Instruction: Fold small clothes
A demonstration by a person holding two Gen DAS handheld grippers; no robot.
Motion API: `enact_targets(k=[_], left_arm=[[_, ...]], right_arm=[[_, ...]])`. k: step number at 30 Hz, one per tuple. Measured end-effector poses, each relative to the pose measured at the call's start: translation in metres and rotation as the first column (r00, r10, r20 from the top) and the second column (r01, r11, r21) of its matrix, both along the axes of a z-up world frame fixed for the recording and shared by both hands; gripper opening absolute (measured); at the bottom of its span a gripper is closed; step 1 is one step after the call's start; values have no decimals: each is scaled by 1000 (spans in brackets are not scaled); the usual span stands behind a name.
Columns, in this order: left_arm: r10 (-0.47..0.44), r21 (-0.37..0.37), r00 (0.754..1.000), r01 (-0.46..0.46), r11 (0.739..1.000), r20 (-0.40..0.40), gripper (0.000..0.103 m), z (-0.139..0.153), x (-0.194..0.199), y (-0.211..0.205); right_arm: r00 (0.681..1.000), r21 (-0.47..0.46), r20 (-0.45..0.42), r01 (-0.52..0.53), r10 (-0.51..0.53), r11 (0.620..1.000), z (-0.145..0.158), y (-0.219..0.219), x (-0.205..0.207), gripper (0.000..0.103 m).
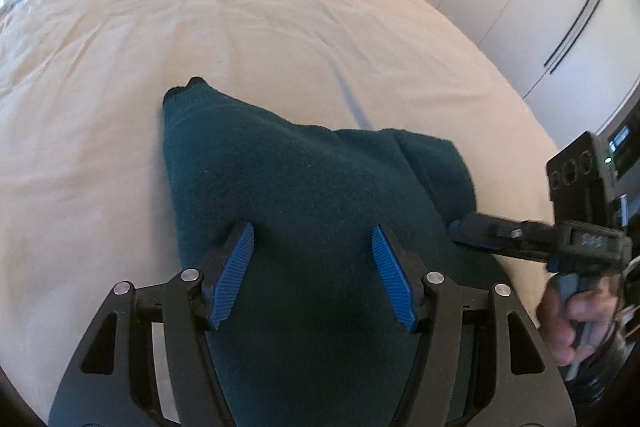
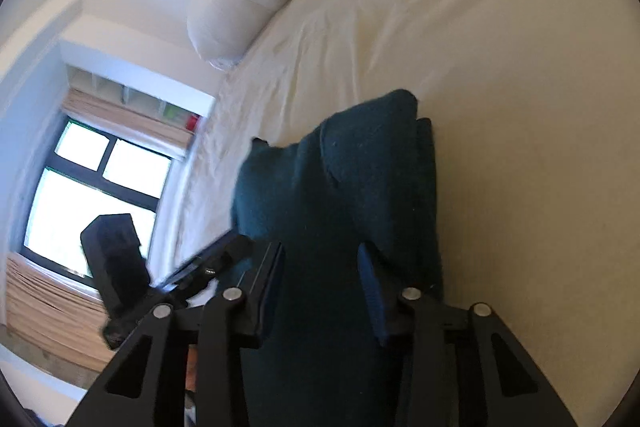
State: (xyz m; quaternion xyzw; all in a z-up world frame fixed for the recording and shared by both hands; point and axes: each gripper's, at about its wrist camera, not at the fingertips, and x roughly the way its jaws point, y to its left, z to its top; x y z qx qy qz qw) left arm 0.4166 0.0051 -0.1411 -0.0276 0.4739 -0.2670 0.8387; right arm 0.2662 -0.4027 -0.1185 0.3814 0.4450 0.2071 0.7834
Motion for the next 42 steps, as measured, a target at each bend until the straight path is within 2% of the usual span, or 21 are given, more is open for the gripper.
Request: enact_targets(k=[3, 5, 8, 10, 12, 19, 22, 24, 26, 27, 30, 34, 38, 42], left_arm=[[7, 9, 1000, -7, 1000, 5, 61, 3, -4, -9], [11, 27, 999, -12, 1000, 32, 61, 12, -13, -17], [12, 61, 999, -13, 998, 30, 61, 7, -16, -16], [5, 91, 999, -9, 996, 41, 61, 7, -25, -24], [-3, 123, 997, -5, 992, 71, 61, 6, -30, -30], [21, 168, 996, -35, 985, 87, 61, 20, -36, -28], [36, 201, 991, -62, 978, 129, 66, 34, -48, -22], [35, 230, 986, -73, 970, 162, 69, 40, -53, -19], [44, 260, 983, -90, 961, 181, 78, 42, -55, -15], [51, 271, 982, -100, 957, 184, 79, 41, -54, -12], [90, 280, 984, -130, 951, 154, 79, 35, -51, 1], [128, 244, 989, -143, 959, 76, 80, 19, -45, 17], [147, 130, 988, -141, 981, -40, 80, 2, -37, 27], [139, 40, 980, -135, 990, -144, 78, -6, -32, 30]], right_arm=[[1000, -24, 20, 0, 1, 1000, 19, 2, -17, 44], [996, -10, 84, -26, 27, 1000, 35, 8, -32, 46], [996, -65, 70, -53, 57, 997, 32, 20, -48, 62], [996, -127, 41, -70, 76, 989, 18, 26, -51, 62], [996, -131, 59, -58, 66, 990, 15, 23, -57, 59], [993, -105, 112, 38, -26, 994, 45, 4, -63, 61], [995, -131, 92, 56, -44, 990, 43, -4, -61, 65], [997, -115, 68, 48, -40, 992, 36, -12, -65, 65], [998, -118, 38, 45, -41, 992, 30, -12, -61, 65], [999, -120, 31, 43, -40, 992, 29, -11, -60, 65], [999, -122, 7, 47, -46, 991, 22, -7, -50, 67], [998, -121, -48, 37, -43, 992, 10, -11, -40, 74], [996, -68, -77, 28, -33, 997, -2, -12, -30, 74], [996, -81, -91, -9, 1, 997, -4, -2, -21, 74]])
